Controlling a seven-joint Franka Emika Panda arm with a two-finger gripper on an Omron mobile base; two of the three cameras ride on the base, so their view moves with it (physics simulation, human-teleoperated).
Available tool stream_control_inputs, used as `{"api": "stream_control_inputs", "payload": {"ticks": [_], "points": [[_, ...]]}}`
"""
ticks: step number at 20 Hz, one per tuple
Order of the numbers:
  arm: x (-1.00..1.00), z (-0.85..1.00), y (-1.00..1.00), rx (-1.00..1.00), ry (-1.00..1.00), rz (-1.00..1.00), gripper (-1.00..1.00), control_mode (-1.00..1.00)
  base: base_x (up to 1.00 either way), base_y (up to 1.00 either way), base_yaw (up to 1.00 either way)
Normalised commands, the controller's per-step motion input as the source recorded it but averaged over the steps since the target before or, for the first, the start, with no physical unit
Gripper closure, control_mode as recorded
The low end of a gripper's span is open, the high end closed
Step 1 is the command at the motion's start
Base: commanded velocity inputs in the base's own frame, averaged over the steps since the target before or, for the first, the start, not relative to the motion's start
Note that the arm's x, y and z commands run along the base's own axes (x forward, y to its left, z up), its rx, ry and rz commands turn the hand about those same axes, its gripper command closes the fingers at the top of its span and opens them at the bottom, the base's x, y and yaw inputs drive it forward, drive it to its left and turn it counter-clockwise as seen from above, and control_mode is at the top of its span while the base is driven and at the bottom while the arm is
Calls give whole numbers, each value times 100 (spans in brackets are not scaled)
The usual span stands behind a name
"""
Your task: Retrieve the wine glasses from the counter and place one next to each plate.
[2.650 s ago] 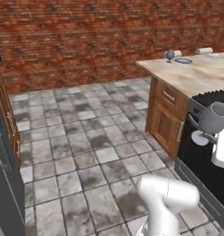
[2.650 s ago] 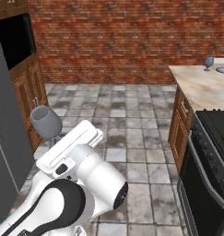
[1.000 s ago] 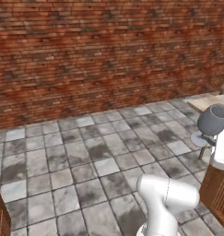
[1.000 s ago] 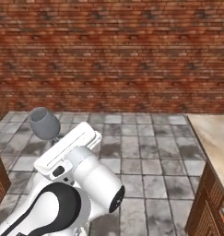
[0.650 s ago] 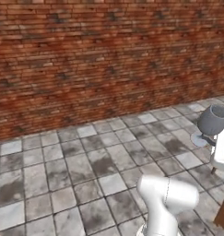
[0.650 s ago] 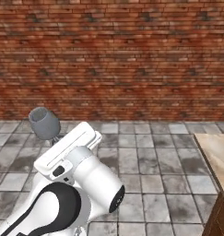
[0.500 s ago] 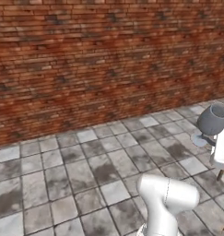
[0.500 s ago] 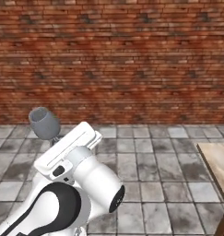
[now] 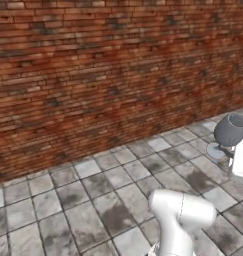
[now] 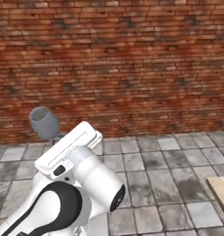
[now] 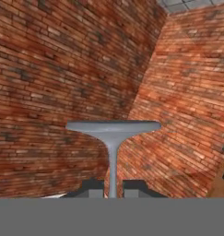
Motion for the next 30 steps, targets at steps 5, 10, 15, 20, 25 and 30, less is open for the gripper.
{"api": "stream_control_inputs", "payload": {"ticks": [5, 10, 15, 20, 25, 30], "points": [[0, 0, 0, 0, 0, 0, 100, 100, 100, 19, -50], [0, 0, 0, 0, 0, 0, 100, 100, 99, 51, -70], [0, 0, 0, 0, 0, 0, 100, 100, 85, 56, -79], [0, 0, 0, 0, 0, 0, 100, 100, 74, 65, -83], [0, 0, 0, 0, 0, 0, 100, 100, 73, 69, -81], [0, 0, 0, 0, 0, 0, 100, 100, 69, 67, -82]]}}
